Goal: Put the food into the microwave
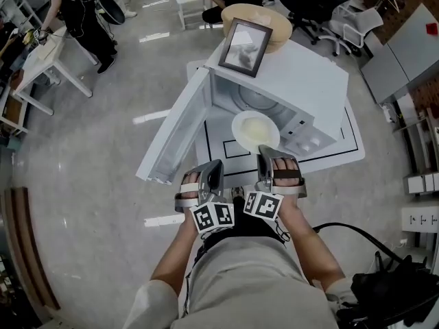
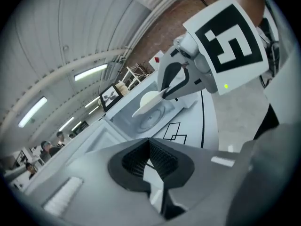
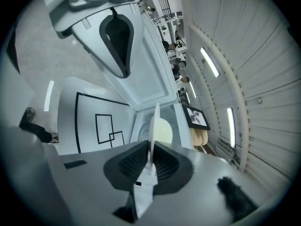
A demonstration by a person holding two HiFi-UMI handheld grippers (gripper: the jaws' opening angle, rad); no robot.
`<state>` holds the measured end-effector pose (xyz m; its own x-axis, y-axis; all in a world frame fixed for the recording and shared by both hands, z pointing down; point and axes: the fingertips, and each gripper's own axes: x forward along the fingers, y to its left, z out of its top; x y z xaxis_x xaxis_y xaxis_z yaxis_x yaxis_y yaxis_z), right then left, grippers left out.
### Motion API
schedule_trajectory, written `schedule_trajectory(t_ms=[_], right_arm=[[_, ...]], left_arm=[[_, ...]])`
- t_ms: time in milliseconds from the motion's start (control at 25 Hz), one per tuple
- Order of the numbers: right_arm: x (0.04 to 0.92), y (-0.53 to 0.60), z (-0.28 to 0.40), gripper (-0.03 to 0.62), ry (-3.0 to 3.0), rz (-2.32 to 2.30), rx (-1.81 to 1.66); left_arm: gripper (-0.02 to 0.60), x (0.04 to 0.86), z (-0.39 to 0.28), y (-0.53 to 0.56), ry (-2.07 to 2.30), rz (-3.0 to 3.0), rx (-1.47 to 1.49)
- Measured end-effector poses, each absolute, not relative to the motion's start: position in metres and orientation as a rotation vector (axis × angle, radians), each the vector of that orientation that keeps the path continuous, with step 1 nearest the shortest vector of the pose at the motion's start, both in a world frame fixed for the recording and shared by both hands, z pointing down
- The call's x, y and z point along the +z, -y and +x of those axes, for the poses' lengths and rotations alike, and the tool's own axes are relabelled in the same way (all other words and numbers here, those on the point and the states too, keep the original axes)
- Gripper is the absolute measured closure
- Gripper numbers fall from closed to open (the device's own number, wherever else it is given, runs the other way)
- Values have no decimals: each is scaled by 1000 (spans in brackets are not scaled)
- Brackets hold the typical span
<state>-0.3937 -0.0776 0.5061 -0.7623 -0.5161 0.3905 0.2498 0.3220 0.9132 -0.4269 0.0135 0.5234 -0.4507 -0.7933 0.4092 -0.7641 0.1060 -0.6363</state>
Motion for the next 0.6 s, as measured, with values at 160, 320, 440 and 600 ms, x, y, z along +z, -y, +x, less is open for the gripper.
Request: schedule_trajectory(t_ms=[160,320,440,600], right_arm=[[518,96,-415,562,1935,254,-1446],[531,113,-437,562,1920,244,-1444],[541,124,-450,562,1898,239,-1443],[555,138,-467,562,1874,230,-1439]], left_arm=[[574,536,-443,5,-2531,-1800,-977],[574,547,-454,19,-2611,-1877,-817],[574,556,-460,25,-2625,-1878,-802],[574,565,-472,29,-2656,-1874,-775]])
